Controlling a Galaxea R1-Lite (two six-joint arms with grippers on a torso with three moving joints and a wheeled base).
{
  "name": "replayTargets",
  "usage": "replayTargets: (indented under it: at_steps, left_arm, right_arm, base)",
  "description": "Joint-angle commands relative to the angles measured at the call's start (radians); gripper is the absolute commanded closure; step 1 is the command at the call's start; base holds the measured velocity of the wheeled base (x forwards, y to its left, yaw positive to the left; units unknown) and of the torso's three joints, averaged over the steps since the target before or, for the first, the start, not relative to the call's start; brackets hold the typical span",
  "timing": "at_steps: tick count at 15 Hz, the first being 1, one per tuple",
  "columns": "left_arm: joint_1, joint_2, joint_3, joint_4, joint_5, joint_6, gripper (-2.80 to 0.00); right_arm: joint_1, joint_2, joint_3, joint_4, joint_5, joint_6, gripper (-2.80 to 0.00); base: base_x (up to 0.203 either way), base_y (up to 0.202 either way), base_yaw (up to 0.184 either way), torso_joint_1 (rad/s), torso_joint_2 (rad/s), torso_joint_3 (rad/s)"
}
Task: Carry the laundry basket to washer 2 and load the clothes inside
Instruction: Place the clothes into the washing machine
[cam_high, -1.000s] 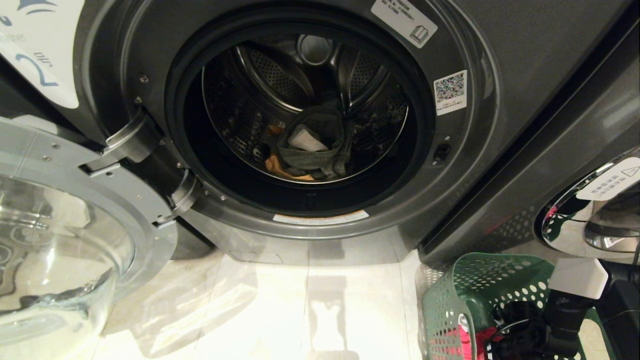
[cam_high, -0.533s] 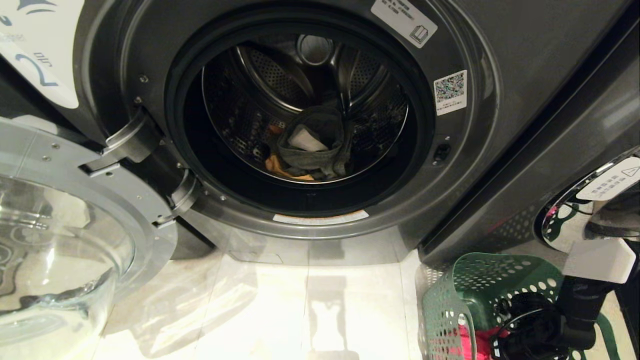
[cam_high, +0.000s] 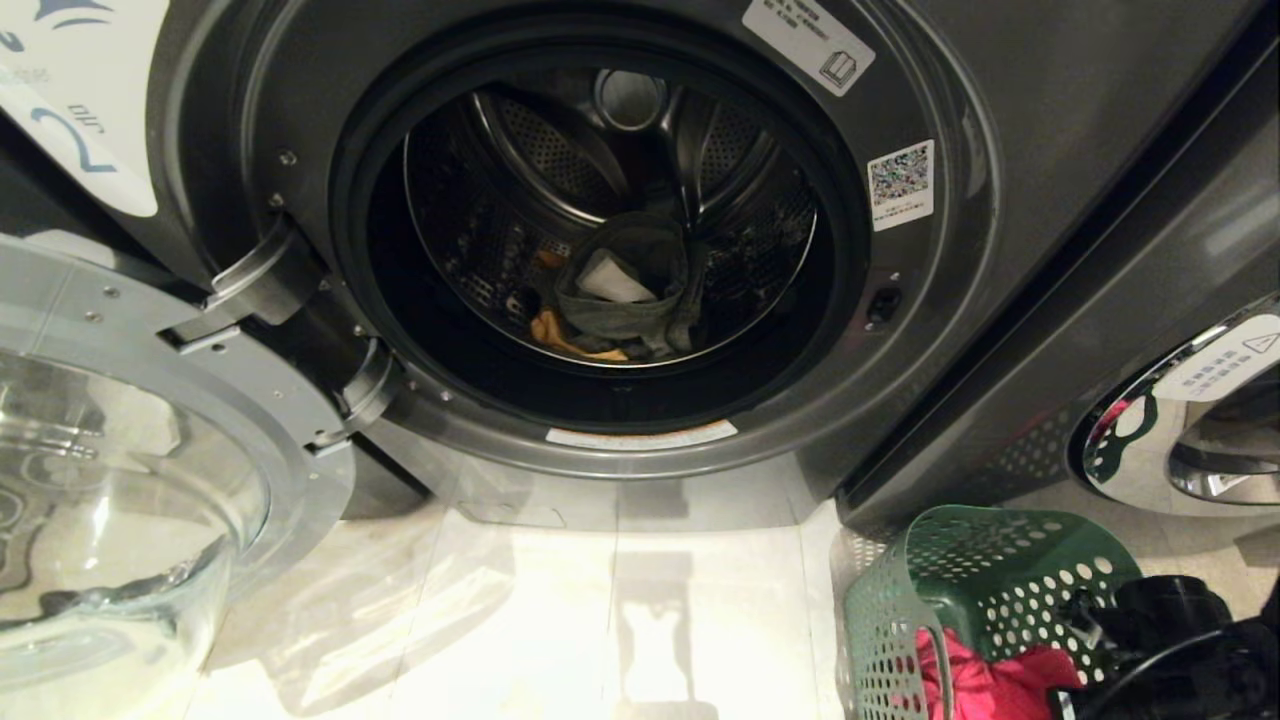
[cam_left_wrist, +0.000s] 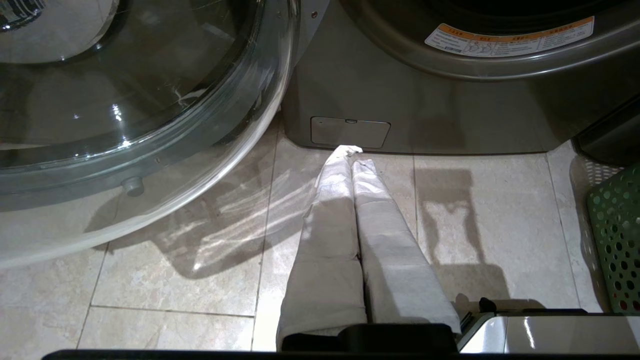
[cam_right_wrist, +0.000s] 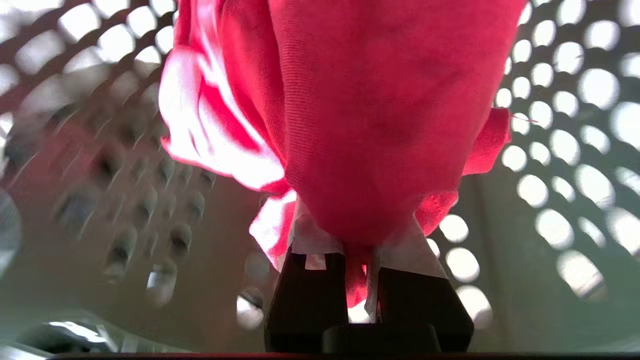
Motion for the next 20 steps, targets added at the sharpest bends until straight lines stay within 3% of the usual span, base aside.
replayTargets:
  at_steps: [1, 8, 12, 14, 20]
  left_arm:
    - [0.0, 0.0, -0.001, 0.0, 0.0, 0.001, 0.0]
    - [0.0, 0.0, -0.001, 0.0, 0.0, 0.0, 0.0]
    - [0.0, 0.0, -0.001, 0.0, 0.0, 0.0, 0.0]
    - [0.0, 0.0, 0.001, 0.0, 0.0, 0.0, 0.0]
    - [-0.001, 0.0, 0.0, -0.001, 0.0, 0.0, 0.0]
  right_arm:
    - [0.013, -0.203, 0.082, -0.019, 0.004, -0.026, 0.0]
    - [0.083, -0.662, 0.309, -0.036, -0.012, -0.181, 0.0]
    - [0.106, -0.689, 0.317, -0.125, -0.028, -0.34, 0.0]
    - [0.172, -0.704, 0.318, -0.192, -0.023, -0.381, 0.0]
    - [0.409, -0.786, 0.317, -0.375, -0.042, -0.39, 0.0]
  base:
    - [0.0, 0.0, 0.0, 0.0, 0.0, 0.0]
    - [0.0, 0.0, 0.0, 0.0, 0.0, 0.0]
    - [0.0, 0.0, 0.0, 0.0, 0.0, 0.0]
    - [0.0, 0.0, 0.0, 0.0, 0.0, 0.0]
    - [0.0, 0.0, 0.0, 0.0, 0.0, 0.0]
